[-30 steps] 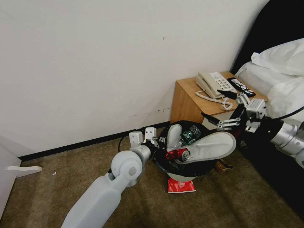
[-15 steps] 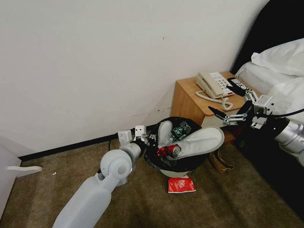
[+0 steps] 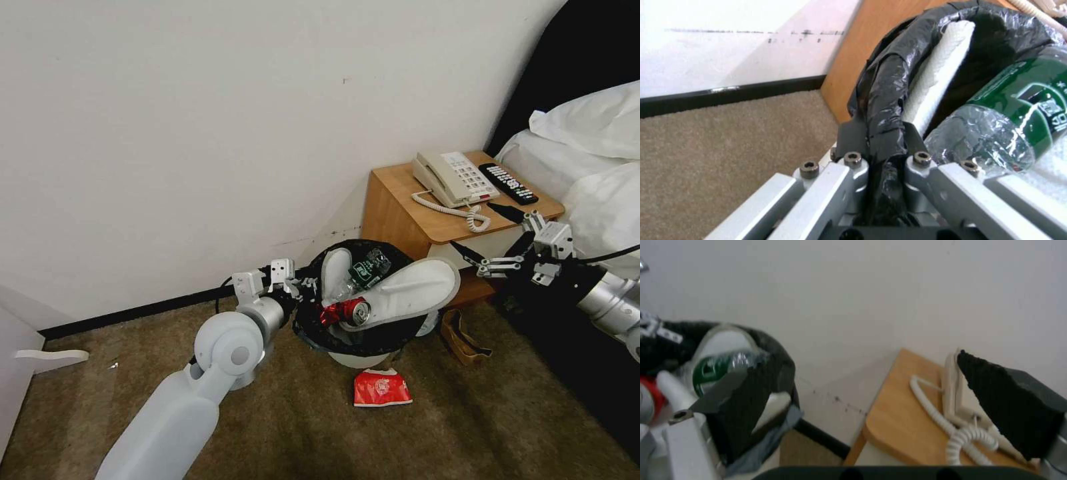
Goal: Pick up the trash bin, then pick up the garbage from the floor and place it into the trash bin.
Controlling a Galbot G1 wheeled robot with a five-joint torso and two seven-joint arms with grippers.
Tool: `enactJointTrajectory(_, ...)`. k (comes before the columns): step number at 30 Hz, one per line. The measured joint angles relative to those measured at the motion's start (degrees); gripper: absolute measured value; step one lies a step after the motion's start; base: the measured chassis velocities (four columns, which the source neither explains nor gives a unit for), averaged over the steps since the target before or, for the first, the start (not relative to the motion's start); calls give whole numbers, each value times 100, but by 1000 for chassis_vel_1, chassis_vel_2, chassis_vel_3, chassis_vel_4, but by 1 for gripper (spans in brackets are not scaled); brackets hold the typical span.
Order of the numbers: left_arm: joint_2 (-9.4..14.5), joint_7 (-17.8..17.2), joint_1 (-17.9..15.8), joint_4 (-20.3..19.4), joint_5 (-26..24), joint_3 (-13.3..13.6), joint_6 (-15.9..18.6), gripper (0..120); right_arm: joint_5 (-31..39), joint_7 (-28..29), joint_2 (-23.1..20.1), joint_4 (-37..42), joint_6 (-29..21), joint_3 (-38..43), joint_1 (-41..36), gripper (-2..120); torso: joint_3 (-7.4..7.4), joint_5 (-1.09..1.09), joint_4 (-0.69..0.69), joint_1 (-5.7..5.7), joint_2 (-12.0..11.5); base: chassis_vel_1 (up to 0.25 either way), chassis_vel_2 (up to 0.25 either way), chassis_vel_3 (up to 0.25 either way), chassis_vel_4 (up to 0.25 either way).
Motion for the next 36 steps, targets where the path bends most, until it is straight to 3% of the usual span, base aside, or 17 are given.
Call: enactJointTrajectory(36,17,-11,-56,21,-102,-242,-5,4,-587,-219,463,-371,315,7,-591,100,0,0,0,0,0,0,0,0,0)
